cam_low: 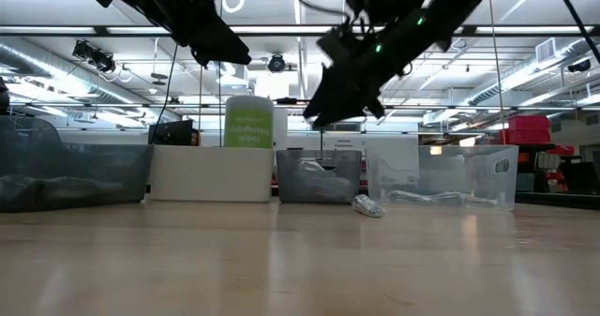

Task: Pick & Place Travel size toiletries
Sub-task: Put the silver nail cutter into the transparent bin

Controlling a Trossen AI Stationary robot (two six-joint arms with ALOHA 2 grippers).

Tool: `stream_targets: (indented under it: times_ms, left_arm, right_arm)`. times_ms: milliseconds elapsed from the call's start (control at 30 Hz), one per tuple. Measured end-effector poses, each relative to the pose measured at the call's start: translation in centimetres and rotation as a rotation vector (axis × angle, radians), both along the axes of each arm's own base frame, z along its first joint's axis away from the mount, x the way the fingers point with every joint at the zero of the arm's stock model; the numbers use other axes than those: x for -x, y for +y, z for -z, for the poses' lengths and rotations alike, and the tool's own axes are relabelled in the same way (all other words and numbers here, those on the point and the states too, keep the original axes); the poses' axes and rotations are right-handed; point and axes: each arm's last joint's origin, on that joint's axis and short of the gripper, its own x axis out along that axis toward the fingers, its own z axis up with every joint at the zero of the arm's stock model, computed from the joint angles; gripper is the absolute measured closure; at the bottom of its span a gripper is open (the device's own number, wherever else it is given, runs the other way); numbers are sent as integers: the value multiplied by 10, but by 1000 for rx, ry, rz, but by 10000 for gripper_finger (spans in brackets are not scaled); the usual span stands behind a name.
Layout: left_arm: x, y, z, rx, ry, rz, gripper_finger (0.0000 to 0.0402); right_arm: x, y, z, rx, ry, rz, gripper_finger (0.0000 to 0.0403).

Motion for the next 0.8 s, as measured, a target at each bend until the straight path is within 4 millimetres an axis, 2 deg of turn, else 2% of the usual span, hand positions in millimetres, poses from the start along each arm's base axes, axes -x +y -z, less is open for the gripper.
stream_targets:
  times_ms: [133, 267, 367, 600, 800]
  left_arm:
    - [-1, 0, -1, 12, -17, -6, 255]
    - [-3, 0, -6, -13, -63, 5, 255]
    - [-4, 0, -9, -15, -97, 5, 255]
    - [-5, 0, -11, -10, -125, 2, 255]
    - [-5, 0, -13, 26, -148, -12, 255]
  right_arm:
    - [0, 43, -7, -80, -47, -61, 232]
    - [3, 83, 1, -185, -10, -126, 227]
    - [9, 105, 10, -251, 60, -103, 226]
    - [19, 121, 50, -334, 253, 105, 228]
    - [20, 117, 60, -239, 263, 194, 242]
